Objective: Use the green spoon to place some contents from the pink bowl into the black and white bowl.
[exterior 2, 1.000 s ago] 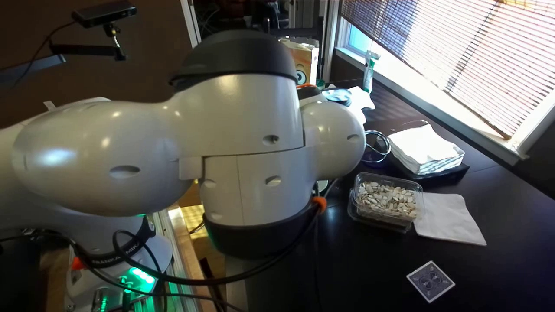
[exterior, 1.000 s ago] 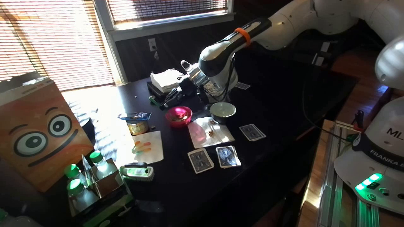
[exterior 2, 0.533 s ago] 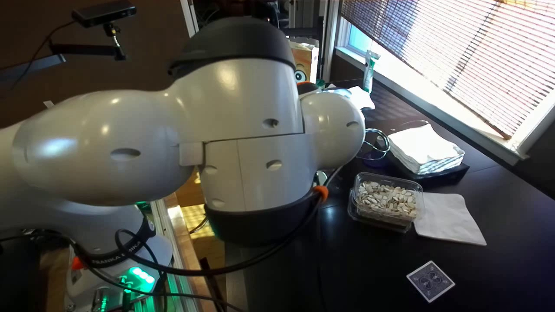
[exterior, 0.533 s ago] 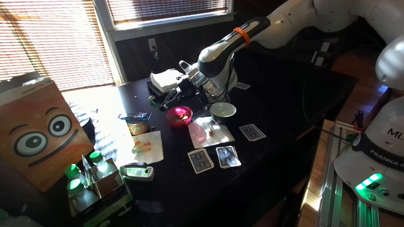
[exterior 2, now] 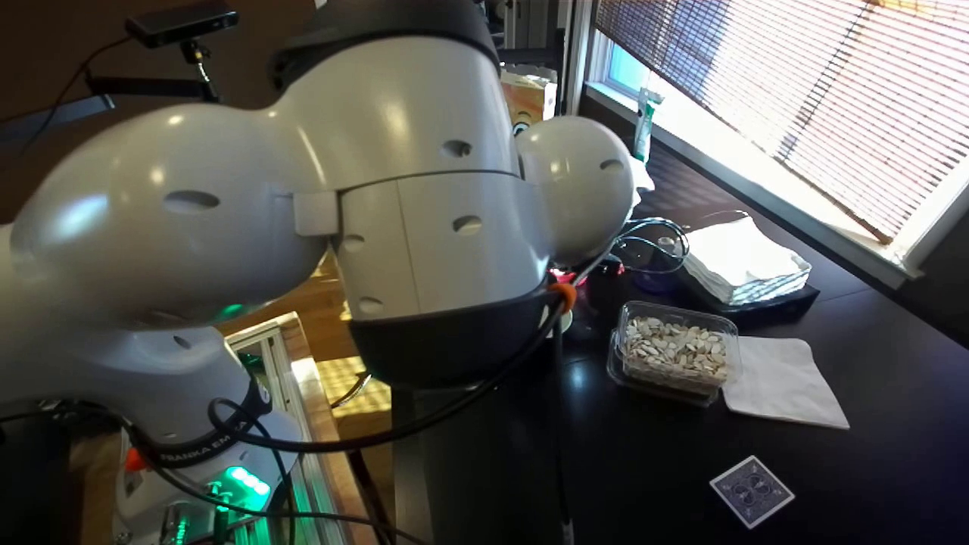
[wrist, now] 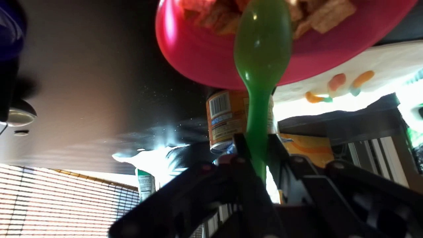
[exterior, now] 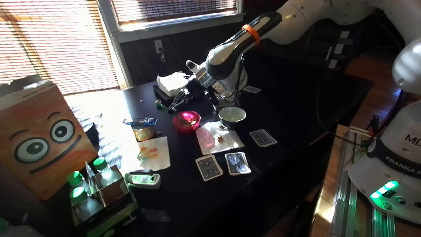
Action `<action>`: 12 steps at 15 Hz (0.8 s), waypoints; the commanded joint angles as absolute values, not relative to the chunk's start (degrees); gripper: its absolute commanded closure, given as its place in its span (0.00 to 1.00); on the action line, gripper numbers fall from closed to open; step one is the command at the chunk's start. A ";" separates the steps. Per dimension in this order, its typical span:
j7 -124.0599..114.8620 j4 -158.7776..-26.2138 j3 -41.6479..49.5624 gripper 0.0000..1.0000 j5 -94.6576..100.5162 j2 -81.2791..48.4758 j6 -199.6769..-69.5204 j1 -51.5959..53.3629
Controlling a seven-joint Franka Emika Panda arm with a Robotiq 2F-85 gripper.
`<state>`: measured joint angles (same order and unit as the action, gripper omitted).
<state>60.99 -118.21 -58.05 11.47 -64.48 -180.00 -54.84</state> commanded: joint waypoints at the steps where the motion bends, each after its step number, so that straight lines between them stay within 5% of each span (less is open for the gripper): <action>1: 57.81 -117.99 -55.72 0.95 13.20 -61.74 -179.68 -53.03; 12: 51.44 -118.61 -50.83 0.95 12.04 -55.21 -181.15 -48.14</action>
<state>56.46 -118.08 -54.14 11.47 -60.76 -180.18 -51.47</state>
